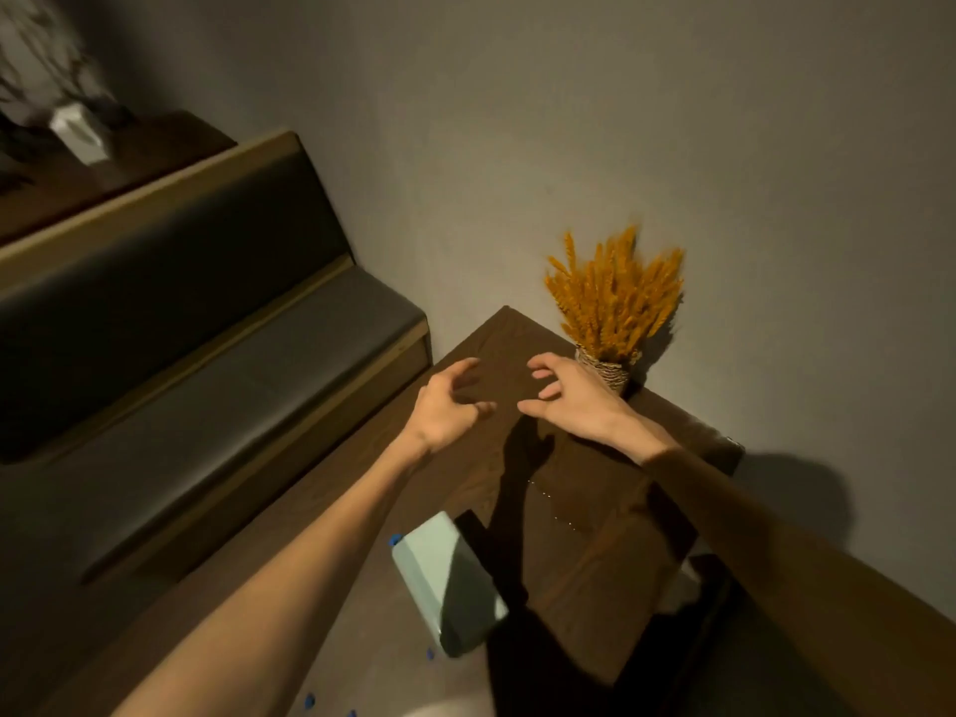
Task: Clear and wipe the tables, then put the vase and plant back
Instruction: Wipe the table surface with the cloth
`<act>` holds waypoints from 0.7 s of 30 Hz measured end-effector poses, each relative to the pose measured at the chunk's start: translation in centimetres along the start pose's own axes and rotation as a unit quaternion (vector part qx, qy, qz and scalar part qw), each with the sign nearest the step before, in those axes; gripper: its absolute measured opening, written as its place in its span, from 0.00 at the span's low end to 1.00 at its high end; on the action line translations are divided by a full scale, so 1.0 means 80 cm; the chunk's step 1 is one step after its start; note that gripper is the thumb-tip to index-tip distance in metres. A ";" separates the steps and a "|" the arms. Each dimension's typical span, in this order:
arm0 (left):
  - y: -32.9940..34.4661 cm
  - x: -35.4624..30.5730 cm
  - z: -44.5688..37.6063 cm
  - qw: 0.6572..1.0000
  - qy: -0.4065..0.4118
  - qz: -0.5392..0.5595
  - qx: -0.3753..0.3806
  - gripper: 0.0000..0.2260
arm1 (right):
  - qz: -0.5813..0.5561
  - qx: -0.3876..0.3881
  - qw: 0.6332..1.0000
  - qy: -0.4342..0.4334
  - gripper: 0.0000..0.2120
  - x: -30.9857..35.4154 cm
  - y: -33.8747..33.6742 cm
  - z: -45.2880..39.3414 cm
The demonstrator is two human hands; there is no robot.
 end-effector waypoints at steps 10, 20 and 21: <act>-0.110 0.035 0.183 0.996 -0.007 -0.022 -0.081 0.31 | -0.046 0.069 0.992 -0.099 0.27 0.121 0.116 0.105; -0.146 0.114 0.353 0.982 -0.108 0.009 -0.154 0.31 | -0.017 0.182 0.969 -0.166 0.27 0.179 0.256 0.162; -0.149 0.123 0.366 0.979 -0.120 0.013 -0.162 0.31 | -0.009 0.195 0.966 -0.171 0.27 0.183 0.268 0.165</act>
Point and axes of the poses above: each hand's wrist, its own z-axis away from the middle knuckle, its own y-axis out of the palm, x = y × z, the point moved 5 cm from there along -z, towards the middle knuckle, and after that the axes turned 11 degrees about y, right-handed, at the moved point
